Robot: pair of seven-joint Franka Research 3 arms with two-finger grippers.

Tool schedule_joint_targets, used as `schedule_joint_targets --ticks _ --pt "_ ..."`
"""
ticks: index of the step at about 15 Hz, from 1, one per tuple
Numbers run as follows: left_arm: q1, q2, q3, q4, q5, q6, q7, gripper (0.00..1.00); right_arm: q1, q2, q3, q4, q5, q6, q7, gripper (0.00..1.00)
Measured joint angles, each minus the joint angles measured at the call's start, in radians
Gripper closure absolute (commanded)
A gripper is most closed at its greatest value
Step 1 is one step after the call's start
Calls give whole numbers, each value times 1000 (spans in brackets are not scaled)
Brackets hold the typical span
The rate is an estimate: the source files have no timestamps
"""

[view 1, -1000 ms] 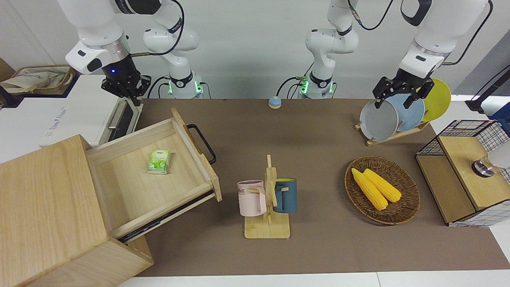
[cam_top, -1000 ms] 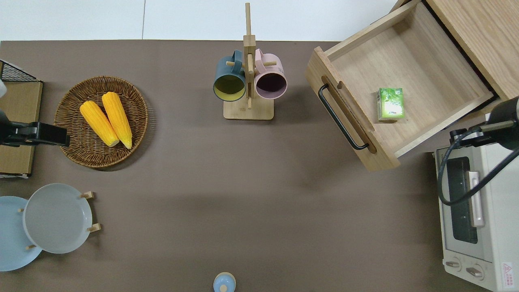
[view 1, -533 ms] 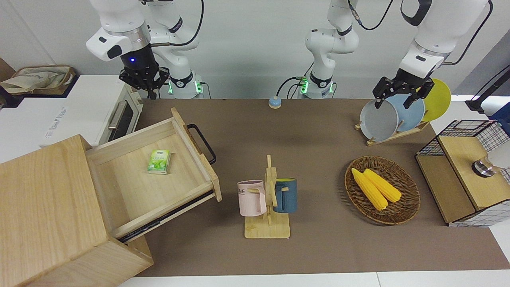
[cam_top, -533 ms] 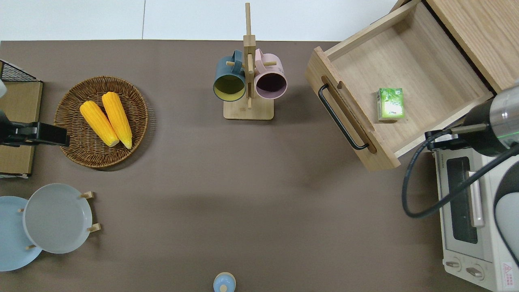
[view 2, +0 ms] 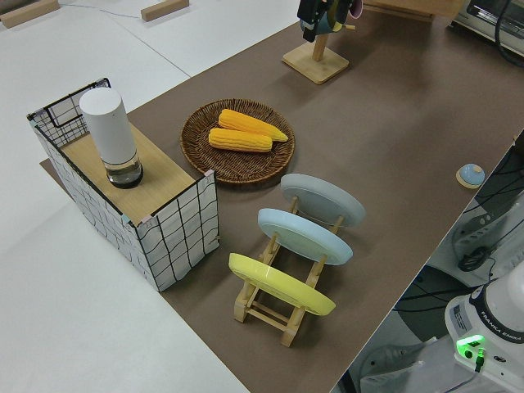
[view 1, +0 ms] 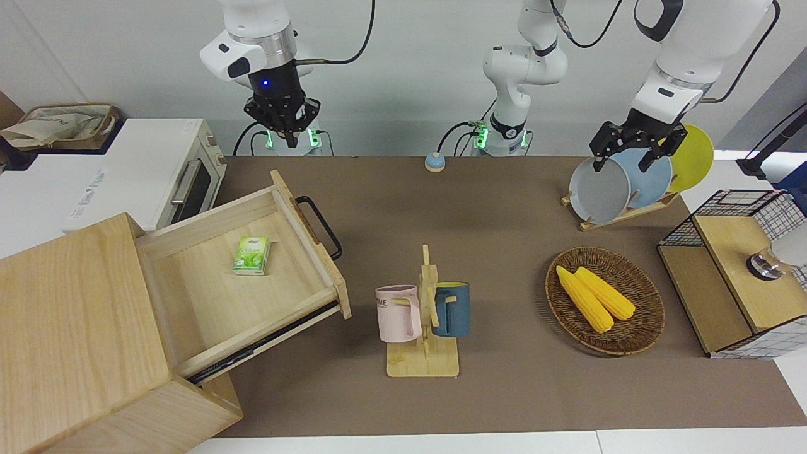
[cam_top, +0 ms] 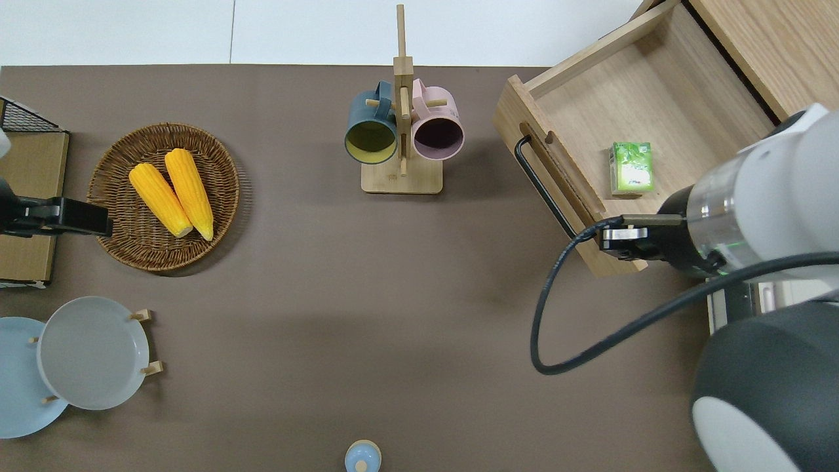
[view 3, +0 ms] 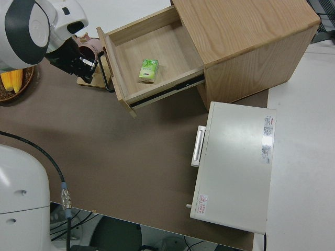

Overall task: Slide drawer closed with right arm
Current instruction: 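Move the right gripper up to the front face of the open drawer, then push the drawer front away from the robot with the right gripper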

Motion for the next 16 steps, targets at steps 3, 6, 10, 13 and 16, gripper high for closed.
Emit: schedule_joint_targets --ticks 3,6,10,13,16 --pt "0 0 0 0 0 0 0 5 55 24 1 0 2 37 128 1000" --pt "0 0 0 0 0 0 0 2 103 63 1 0 2 60 251 1000" --pt "0 0 0 0 0 0 0 5 155 129 1 -1 2 102 402 1000" --pt "0 0 0 0 0 0 0 2 188 183 0 -2 1 121 530 1000" --pt "0 0 0 0 0 0 0 2 201 223 -2 -2 1 132 630 1000"
